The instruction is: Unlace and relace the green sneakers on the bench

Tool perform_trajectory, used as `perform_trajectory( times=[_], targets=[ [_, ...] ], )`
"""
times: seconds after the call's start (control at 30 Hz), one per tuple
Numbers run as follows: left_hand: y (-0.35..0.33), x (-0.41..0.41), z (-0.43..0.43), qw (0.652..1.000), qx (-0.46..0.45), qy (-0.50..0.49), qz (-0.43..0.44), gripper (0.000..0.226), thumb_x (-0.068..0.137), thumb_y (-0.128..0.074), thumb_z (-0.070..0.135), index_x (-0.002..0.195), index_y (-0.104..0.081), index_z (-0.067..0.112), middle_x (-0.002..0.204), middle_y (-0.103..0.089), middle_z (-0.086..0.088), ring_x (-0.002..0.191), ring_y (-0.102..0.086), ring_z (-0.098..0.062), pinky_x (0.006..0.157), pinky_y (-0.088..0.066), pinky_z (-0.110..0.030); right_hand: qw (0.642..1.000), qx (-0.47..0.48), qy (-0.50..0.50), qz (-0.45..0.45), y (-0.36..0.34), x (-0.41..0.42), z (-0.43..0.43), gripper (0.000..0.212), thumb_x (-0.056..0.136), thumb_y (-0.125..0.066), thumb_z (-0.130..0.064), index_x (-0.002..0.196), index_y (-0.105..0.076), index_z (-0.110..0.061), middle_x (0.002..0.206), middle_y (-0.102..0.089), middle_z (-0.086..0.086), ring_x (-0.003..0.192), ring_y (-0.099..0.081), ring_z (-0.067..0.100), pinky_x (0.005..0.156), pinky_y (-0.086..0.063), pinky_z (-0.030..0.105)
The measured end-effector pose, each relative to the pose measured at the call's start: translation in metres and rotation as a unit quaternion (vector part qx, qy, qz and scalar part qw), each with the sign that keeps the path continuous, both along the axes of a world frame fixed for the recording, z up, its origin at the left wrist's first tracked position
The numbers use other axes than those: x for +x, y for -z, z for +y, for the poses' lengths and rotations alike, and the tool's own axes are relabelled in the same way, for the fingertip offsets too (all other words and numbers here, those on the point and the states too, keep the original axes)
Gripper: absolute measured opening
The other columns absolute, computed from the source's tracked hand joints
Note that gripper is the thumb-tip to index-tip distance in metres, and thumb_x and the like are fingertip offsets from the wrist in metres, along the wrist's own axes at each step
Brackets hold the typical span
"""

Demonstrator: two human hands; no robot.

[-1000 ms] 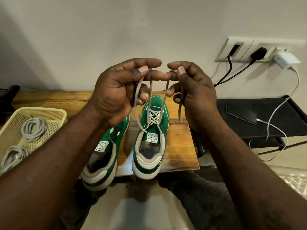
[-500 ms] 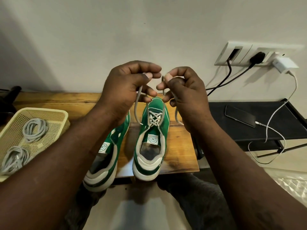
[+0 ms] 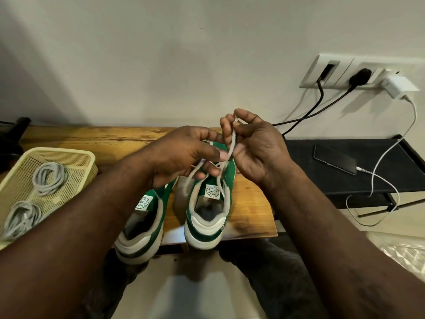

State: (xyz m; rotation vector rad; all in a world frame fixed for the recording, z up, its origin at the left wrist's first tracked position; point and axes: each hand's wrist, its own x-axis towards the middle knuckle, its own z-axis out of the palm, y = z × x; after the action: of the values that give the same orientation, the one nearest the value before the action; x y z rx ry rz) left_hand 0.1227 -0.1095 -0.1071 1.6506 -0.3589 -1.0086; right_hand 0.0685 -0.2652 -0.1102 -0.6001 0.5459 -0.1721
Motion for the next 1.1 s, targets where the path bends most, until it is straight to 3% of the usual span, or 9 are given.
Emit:
perform_trajectory(
  times=[0.27,0.47,0.6,0.77,0.83,0.93,0.97,1.03,1.1],
  targets=[
    [0.008,0.001,-0.001,0.998,0.039,0.004,-0.041,0.021,0.095,-0.06,0.004,0.099,-0.081,0.004,0.068,-0.062,-0.002,0.054,-0.044,-0.009,0.051,-0.032,-0.026,0.998,0.037,0.057,0.007,-0.006,-0.004,-0.006,0.031,0.103,-0.038,0.015,0.117,-0.059,-0.003,0.106,-0.063,0.018,0.097,-0.071,0.03,0.049,-0.06,0.03],
    [0.018,-0.008,-0.008,0.996,0.056,0.06,-0.044,0.041,0.079,-0.079,0.049,0.1,-0.08,0.013,0.081,-0.06,-0.004,0.06,-0.043,-0.009,0.054,-0.032,-0.026,0.996,0.066,0.058,0.011,0.002,0.0,-0.001,0.027,0.103,-0.039,0.015,0.111,-0.059,0.0,0.111,-0.063,0.022,0.082,-0.074,0.029,0.06,-0.063,0.027],
    [0.016,-0.006,-0.009,0.998,0.03,0.038,-0.031,0.025,0.096,-0.071,0.034,0.085,-0.075,0.012,0.072,-0.062,0.001,0.059,-0.047,-0.01,0.056,-0.034,-0.028,0.994,0.068,0.082,-0.005,-0.001,0.002,-0.009,0.027,0.102,-0.038,0.018,0.108,-0.058,0.002,0.107,-0.06,0.023,0.083,-0.071,0.031,0.065,-0.065,0.028],
    [0.017,0.012,0.003,0.995,0.02,-0.072,-0.073,0.029,0.105,-0.059,0.031,0.09,-0.077,0.014,0.079,-0.065,0.001,0.061,-0.047,-0.011,0.054,-0.034,-0.028,0.984,-0.132,0.095,0.066,0.012,0.002,-0.036,0.022,0.101,-0.045,0.014,0.104,-0.061,-0.001,0.098,-0.063,0.017,0.087,-0.07,0.027,0.077,-0.066,0.034],
    [0.017,0.014,0.004,0.989,0.036,-0.088,-0.111,0.028,0.106,-0.059,0.03,0.093,-0.079,0.017,0.076,-0.063,0.006,0.061,-0.046,-0.01,0.055,-0.034,-0.027,0.911,-0.378,-0.023,0.164,0.02,-0.002,-0.041,0.015,0.097,-0.06,0.004,0.104,-0.064,-0.009,0.101,-0.068,0.011,0.091,-0.07,0.026,0.084,-0.065,0.042],
    [0.019,0.01,0.003,0.958,0.112,-0.059,-0.258,0.018,0.098,-0.071,0.035,0.09,-0.083,0.025,0.088,-0.074,0.016,0.082,-0.063,-0.005,0.073,-0.047,-0.03,0.652,-0.702,-0.17,0.233,0.024,-0.009,-0.032,0.035,0.088,-0.079,-0.033,0.121,-0.067,-0.024,0.128,-0.061,0.005,0.106,-0.065,0.024,0.085,-0.059,0.042],
    [0.02,0.008,0.002,0.947,0.131,-0.047,-0.289,0.016,0.096,-0.074,0.037,0.088,-0.083,0.026,0.092,-0.076,0.015,0.089,-0.067,-0.006,0.08,-0.05,-0.031,0.611,-0.741,-0.187,0.206,0.02,-0.01,-0.026,0.044,0.087,-0.08,-0.038,0.127,-0.065,-0.026,0.136,-0.056,0.003,0.114,-0.061,0.022,0.086,-0.055,0.035],
    [0.021,0.006,0.0,0.944,0.137,-0.056,-0.295,0.02,0.093,-0.076,0.041,0.084,-0.083,0.026,0.089,-0.078,0.009,0.088,-0.07,-0.009,0.08,-0.052,-0.033,0.63,-0.735,-0.224,0.115,0.014,-0.012,-0.012,0.035,0.092,-0.076,-0.029,0.125,-0.067,-0.026,0.13,-0.062,-0.002,0.112,-0.06,0.016,0.077,-0.049,0.026],
    [0.02,0.006,0.0,0.947,0.131,-0.092,-0.279,0.029,0.091,-0.076,0.048,0.078,-0.081,0.022,0.079,-0.077,0.003,0.082,-0.071,-0.016,0.079,-0.051,-0.034,0.627,-0.725,-0.276,0.063,0.012,-0.012,-0.004,0.014,0.097,-0.07,-0.018,0.108,-0.07,-0.026,0.105,-0.072,-0.005,0.093,-0.068,0.015,0.072,-0.053,0.032]
  ],
)
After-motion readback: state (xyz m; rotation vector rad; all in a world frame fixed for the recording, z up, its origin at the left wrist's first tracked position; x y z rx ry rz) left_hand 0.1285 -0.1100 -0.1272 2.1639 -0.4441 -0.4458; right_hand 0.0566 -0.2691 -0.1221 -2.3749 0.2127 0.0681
